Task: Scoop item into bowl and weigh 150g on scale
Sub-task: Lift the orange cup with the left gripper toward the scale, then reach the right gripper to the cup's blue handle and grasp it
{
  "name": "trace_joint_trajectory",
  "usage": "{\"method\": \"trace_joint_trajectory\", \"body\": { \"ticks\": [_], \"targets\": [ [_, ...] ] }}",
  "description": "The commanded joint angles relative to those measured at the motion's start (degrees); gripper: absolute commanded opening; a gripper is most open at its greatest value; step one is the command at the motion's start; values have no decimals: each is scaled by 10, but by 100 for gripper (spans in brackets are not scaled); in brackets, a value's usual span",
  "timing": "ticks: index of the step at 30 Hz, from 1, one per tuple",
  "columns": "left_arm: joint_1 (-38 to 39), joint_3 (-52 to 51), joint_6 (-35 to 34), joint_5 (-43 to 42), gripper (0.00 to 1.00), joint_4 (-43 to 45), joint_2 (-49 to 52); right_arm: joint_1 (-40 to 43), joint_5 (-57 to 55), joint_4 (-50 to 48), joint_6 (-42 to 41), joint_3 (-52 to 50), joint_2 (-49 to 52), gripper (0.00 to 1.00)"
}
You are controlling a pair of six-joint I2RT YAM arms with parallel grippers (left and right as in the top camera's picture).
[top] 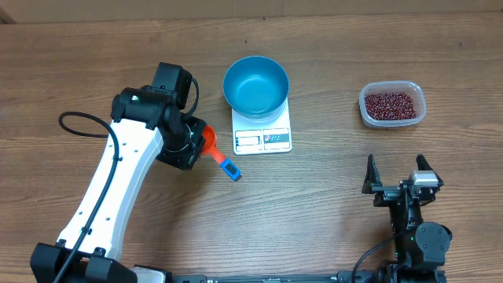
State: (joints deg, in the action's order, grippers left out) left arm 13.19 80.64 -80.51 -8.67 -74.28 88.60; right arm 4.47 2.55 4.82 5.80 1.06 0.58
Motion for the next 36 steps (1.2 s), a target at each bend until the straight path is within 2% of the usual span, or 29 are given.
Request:
{"method": "trace_joint_trajectory", "body": {
  "ticks": [1,5,9,13,16,19,21,27,31,36],
  "targets": [
    [3,11,-18,27,4,0,-10,0,-4,-2,1,-6,-4,100],
    [3,11,-18,26,4,0,-10,0,31,-5,0,-6,-4,100],
    [3,11,-18,10,4,2,-10,0,195,-35,-15,-6,-4,100],
    [3,11,-18,-10,4,3,-10,0,340,-127,-15,-6,-4,100],
    [3,11,-18,-15,4,0,-10,0,376,-184,-94,-6,-4,100],
    [3,11,-18,-14,4,0,-10,1,357,-230,-243,-6,-4,100],
    [3,11,-18,-14,4,0,-10,1,348,-241,-297,-5,-4,100],
    [3,11,-19,-14,4,18,-10,1,346,-199,-357,35,-3,100],
    [3,11,-21,-15,4,34,-10,1,349,-111,-362,106,33,100],
    [3,11,-57,-15,4,45,-10,1,430,-59,-358,232,191,100]
  ]
}}
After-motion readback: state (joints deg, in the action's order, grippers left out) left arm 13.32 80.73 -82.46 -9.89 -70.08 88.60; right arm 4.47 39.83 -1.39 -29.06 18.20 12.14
